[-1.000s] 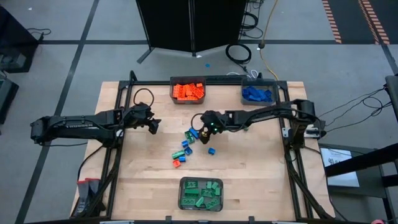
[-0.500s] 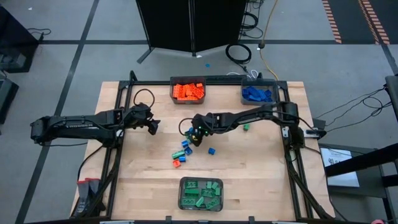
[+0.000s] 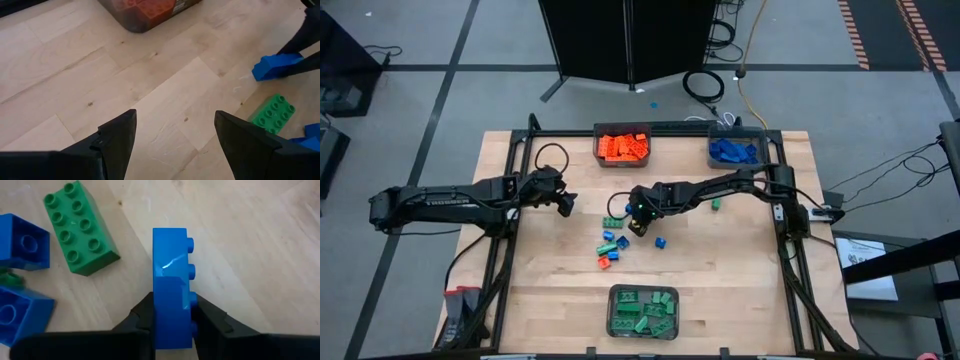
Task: Sort blocks
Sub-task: Put the blue game piece into the top right black bin, then put the green game piece into the bottom black bin
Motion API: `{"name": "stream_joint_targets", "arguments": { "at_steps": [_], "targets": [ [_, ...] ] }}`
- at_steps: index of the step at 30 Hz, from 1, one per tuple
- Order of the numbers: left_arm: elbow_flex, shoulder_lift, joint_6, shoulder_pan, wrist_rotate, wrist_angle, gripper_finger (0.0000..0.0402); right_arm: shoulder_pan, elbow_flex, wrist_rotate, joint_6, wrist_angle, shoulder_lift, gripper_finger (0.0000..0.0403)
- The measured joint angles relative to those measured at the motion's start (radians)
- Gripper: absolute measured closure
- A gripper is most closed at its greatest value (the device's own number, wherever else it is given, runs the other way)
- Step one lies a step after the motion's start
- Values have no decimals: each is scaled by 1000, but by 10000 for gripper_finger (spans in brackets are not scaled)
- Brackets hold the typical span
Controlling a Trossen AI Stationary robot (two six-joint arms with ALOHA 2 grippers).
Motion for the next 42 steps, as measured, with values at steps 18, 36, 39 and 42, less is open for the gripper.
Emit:
{"name": "stream_joint_targets", "arguments": {
  "at_steps": [18, 36, 39, 42],
  "targets": [
    [0, 0, 0, 0, 0, -23, 132, -189, -52, 478, -126, -497, -545, 330],
    [0, 0, -8, 0, 5, -24, 132, -765, -463, 340, 68, -418, -719, 329],
    [0, 0, -21, 0, 5, -25, 132, -798, -463, 291, 20, -380, -710, 278],
    [0, 0, -33, 0, 6, -24, 132, -815, -463, 208, -24, -335, -710, 203]
  ]
}}
